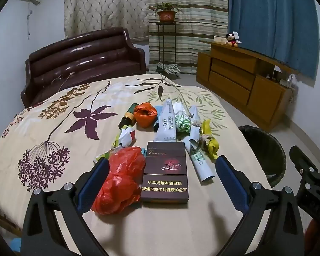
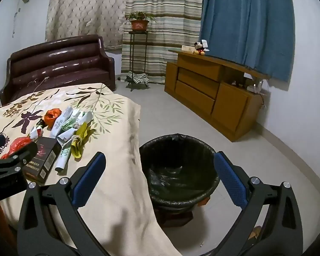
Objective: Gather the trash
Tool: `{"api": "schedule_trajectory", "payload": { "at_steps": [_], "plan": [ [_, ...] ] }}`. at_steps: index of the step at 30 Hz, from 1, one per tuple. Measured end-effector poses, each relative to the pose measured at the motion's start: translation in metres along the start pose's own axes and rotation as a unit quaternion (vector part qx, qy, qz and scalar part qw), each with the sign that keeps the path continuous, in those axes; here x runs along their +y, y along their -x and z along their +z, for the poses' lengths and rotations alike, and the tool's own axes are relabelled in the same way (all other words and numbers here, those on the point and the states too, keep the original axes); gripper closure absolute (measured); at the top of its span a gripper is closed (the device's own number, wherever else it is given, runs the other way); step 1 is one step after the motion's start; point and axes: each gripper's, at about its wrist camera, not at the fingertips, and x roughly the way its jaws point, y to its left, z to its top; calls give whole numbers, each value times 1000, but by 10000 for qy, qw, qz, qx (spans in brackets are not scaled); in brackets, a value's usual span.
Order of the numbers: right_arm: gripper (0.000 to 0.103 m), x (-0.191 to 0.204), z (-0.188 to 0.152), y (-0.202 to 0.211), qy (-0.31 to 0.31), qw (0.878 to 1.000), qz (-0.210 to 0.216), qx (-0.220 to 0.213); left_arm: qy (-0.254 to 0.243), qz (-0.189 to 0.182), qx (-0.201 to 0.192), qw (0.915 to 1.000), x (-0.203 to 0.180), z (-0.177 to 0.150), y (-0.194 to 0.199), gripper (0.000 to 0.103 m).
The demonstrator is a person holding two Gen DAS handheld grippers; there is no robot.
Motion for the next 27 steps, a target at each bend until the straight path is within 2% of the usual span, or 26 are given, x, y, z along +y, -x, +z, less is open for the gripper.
{"api": "schedule_trajectory", "payload": {
  "at_steps": [27],
  "plan": [
    [4, -8, 7, 0, -98, 9999, -112, -1, -86, 0, -74, 9999, 5, 6, 1, 6]
  ]
}}
